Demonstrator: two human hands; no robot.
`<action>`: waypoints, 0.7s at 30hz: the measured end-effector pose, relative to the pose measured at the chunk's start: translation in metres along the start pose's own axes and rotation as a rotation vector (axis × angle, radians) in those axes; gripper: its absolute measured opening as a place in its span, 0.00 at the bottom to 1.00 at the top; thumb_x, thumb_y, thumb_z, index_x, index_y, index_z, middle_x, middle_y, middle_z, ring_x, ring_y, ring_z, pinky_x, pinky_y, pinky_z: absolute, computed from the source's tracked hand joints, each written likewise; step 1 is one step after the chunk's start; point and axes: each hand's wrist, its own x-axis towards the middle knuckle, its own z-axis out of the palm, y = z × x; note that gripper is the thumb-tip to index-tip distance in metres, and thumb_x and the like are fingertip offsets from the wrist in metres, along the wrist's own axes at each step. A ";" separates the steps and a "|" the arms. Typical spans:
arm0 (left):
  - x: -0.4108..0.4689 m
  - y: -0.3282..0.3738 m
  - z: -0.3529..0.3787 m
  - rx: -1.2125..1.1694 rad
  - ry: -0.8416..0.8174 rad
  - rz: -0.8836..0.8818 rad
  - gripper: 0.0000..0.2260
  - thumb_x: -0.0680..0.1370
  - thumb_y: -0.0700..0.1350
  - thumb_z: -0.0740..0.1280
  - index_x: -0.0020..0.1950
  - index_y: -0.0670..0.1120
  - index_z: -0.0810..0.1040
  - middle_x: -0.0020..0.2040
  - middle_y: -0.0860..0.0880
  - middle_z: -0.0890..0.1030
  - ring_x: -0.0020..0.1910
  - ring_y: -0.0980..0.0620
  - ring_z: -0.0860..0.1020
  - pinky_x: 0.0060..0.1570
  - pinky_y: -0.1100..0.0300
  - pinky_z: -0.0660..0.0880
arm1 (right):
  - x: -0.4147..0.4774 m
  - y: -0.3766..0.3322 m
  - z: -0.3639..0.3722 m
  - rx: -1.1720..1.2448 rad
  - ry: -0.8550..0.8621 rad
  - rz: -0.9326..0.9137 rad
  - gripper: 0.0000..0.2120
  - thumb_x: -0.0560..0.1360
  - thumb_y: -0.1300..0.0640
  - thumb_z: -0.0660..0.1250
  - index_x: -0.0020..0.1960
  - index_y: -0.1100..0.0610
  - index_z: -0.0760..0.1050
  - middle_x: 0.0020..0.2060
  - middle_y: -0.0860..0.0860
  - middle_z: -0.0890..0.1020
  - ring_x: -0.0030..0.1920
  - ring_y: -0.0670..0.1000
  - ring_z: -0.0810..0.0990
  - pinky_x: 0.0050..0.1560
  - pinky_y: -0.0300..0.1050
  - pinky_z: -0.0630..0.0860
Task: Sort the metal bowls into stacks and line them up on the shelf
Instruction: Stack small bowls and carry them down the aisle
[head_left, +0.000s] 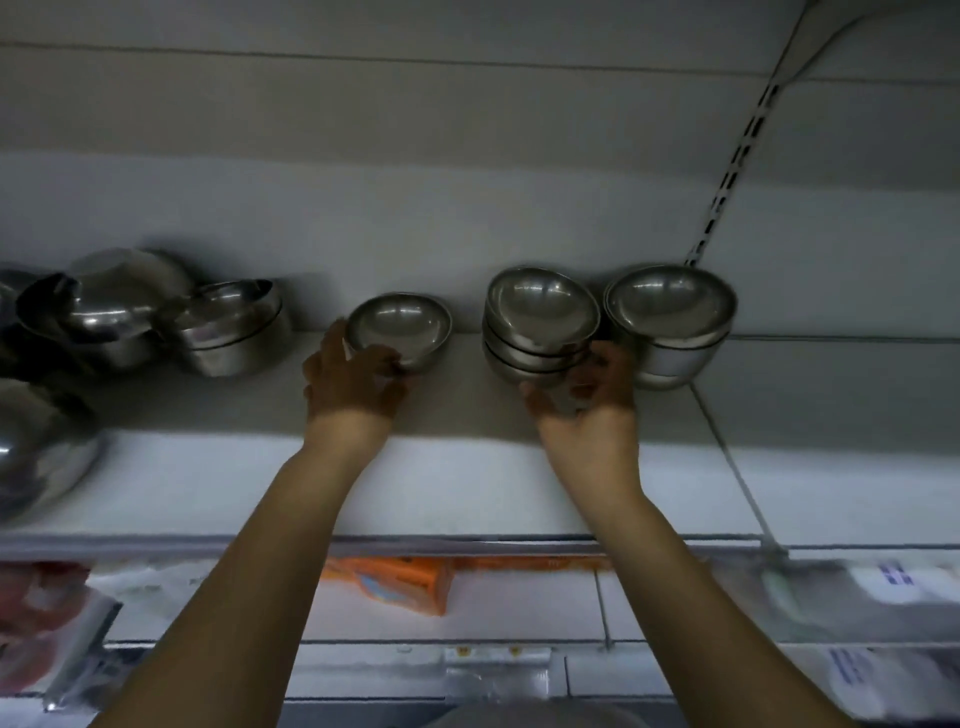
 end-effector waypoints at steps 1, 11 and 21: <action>0.005 0.000 -0.001 -0.028 -0.020 -0.011 0.08 0.79 0.44 0.71 0.58 0.49 0.82 0.83 0.44 0.53 0.78 0.39 0.57 0.74 0.50 0.61 | 0.003 -0.004 0.003 0.071 0.009 0.031 0.31 0.68 0.59 0.81 0.63 0.47 0.67 0.53 0.48 0.79 0.49 0.43 0.79 0.47 0.36 0.77; 0.028 0.000 -0.016 -0.443 0.034 0.249 0.13 0.75 0.46 0.76 0.41 0.63 0.76 0.76 0.42 0.68 0.68 0.41 0.76 0.66 0.45 0.75 | 0.020 -0.017 0.020 0.238 0.077 0.323 0.23 0.82 0.43 0.60 0.74 0.51 0.64 0.53 0.38 0.77 0.49 0.30 0.73 0.41 0.19 0.67; 0.055 0.067 -0.014 -0.522 -0.001 0.674 0.09 0.74 0.41 0.76 0.53 0.43 0.82 0.54 0.52 0.80 0.52 0.62 0.79 0.56 0.63 0.76 | 0.035 -0.020 0.027 0.283 0.107 0.367 0.12 0.84 0.40 0.51 0.65 0.39 0.67 0.65 0.45 0.73 0.69 0.50 0.71 0.72 0.48 0.66</action>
